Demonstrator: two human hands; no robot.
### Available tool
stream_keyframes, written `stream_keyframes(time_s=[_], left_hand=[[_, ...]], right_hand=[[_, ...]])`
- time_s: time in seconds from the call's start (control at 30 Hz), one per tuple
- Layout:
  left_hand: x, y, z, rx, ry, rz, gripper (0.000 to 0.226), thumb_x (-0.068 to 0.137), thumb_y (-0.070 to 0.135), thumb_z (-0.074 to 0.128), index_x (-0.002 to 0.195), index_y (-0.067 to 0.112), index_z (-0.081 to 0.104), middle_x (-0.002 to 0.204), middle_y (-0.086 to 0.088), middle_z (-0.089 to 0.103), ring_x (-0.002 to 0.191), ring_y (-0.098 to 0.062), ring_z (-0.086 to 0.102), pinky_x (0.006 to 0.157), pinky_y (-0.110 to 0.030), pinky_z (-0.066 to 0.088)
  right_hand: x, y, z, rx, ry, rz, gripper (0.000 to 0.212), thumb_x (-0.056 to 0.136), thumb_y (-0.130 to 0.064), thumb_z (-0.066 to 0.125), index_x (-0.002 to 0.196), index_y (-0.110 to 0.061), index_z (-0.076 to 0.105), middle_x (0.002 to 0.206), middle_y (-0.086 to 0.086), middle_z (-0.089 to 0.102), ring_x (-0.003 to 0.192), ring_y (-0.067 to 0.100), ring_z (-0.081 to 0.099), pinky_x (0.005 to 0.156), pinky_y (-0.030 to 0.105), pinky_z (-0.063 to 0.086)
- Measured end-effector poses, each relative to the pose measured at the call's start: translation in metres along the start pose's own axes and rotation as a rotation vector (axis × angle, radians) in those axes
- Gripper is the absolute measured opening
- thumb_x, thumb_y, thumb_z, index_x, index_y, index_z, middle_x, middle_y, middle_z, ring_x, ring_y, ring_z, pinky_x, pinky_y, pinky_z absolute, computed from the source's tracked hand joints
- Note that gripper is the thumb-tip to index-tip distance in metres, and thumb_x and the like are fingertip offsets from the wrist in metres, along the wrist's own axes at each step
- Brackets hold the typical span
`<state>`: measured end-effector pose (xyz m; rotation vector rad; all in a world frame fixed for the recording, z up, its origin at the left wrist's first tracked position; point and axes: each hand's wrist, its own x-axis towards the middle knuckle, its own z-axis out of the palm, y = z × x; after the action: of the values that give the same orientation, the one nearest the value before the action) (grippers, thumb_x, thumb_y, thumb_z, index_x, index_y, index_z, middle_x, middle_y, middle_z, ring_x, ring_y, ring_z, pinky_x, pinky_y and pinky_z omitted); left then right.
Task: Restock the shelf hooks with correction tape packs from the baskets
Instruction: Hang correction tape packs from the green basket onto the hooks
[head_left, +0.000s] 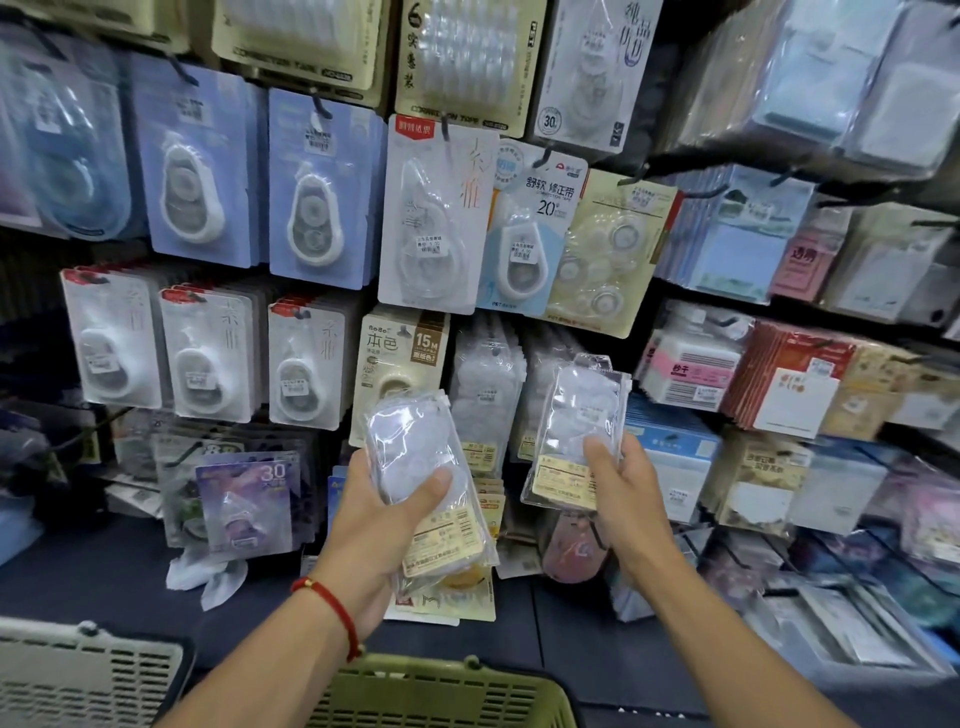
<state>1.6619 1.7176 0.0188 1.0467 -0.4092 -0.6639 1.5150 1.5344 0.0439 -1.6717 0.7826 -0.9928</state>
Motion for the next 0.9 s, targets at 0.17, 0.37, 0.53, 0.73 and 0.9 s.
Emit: stream_keyframes(time_s=[0.17,0.37,0.53,0.73,0.9], left_hand=[[0.001,0.001,-0.002,0.014,0.012,0.011,0.049,0.085,0.015,0.083,0.125,0.03,0.06,0.105,0.002,0.081,0.086,-0.022,0.081,0.057,-0.04,0.064],[0.001,0.0,-0.003,0.014,0.006,0.029,0.048,0.086,0.015,0.083,0.125,0.03,0.06,0.103,0.003,0.081,0.087,-0.021,0.081,0.058,-0.039,0.064],[0.0,-0.002,0.0,0.09,0.008,0.053,0.052,0.083,0.02,0.086,0.126,0.033,0.06,0.113,0.002,0.08,0.099,-0.022,0.079,0.076,-0.046,0.066],[-0.002,-0.007,0.007,0.242,0.004,0.145,0.061,0.067,0.036,0.093,0.117,0.033,0.059,0.1,0.015,0.079,0.088,-0.004,0.077,0.068,-0.024,0.063],[-0.001,-0.011,0.008,0.233,0.034,0.129,0.059,0.068,0.051,0.088,0.117,0.036,0.06,0.104,0.011,0.08,0.091,-0.009,0.078,0.077,-0.037,0.064]], right_hand=[[0.002,0.005,-0.002,0.03,-0.01,0.014,0.019,0.106,-0.043,0.056,0.108,-0.026,0.066,0.099,0.01,0.077,0.082,0.026,0.075,0.06,0.041,0.06],[0.003,0.001,0.003,0.111,0.027,0.107,0.024,0.105,-0.04,0.058,0.107,-0.017,0.064,0.088,0.008,0.079,0.065,0.021,0.071,0.044,0.031,0.05],[0.001,0.001,-0.002,-0.519,0.077,-0.025,0.039,0.104,-0.043,0.055,0.128,-0.014,0.055,0.118,0.003,0.065,0.105,0.021,0.062,0.095,0.05,0.054],[-0.027,-0.013,0.022,-0.274,-0.377,-0.123,0.014,0.103,-0.041,0.063,0.104,-0.03,0.072,0.101,-0.005,0.077,0.092,0.015,0.072,0.086,0.038,0.062],[-0.033,-0.006,0.034,-0.229,-0.448,-0.127,0.009,0.101,-0.033,0.069,0.1,-0.025,0.074,0.098,0.004,0.078,0.092,0.026,0.075,0.081,0.042,0.061]])
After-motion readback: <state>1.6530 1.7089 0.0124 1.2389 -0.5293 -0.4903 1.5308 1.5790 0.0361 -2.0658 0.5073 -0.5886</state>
